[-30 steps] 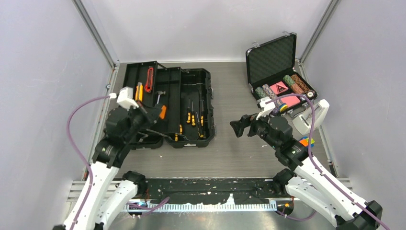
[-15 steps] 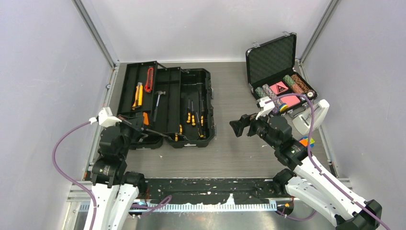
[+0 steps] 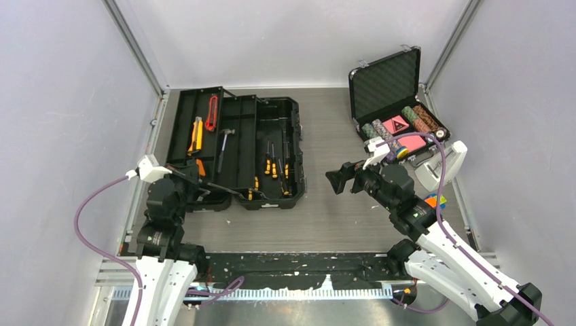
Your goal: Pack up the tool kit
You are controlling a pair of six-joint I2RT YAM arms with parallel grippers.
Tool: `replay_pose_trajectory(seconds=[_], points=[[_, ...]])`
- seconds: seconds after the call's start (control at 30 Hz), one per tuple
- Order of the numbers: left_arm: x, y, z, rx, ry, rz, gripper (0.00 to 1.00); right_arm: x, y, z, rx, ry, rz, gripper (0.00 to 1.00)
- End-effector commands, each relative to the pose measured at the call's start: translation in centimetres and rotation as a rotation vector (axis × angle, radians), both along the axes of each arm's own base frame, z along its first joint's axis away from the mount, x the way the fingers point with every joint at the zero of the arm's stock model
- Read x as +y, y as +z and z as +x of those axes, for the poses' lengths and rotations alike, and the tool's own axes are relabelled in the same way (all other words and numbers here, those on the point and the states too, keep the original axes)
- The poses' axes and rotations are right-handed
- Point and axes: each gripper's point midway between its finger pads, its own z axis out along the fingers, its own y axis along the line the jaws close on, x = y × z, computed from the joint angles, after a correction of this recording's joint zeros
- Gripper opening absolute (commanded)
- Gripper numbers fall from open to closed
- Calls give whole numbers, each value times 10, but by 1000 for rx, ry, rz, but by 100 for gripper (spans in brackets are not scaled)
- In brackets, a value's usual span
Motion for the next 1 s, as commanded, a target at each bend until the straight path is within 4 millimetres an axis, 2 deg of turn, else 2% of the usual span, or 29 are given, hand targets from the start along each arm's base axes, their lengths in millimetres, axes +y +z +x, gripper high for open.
replay_pose_trajectory(seconds=[0.0,0.1,0.37,0.5,0.6,0.7,0.73,0.8,0.87,0.97], points=[[-4,9,15,-62,-8,-30,0,2,16,4,-46,2,22,100],[-7,0,15,-33,-22,-35,0,2,14,3,-41,0,28,100],[-16,-8,6,0,-56,-112,0,3,10,4,-31,-2,32,100],[-21,-8,6,-21,-72,-173,0,11,11,3,-25,38,34,100],[-16,-11,4,3,-46,-156,2,11,8,3,-17,40,37,100],[-5,-18,1,43,9,-115,41,12,6,2,-12,41,43,100],[-1,-18,0,47,22,-95,51,11,7,2,-14,39,45,100],[5,-17,0,52,35,-42,65,11,7,1,-18,39,46,100],[11,-15,-2,68,53,7,75,11,7,2,-17,40,42,100],[22,-6,-5,87,81,95,84,13,7,3,-11,45,37,100]])
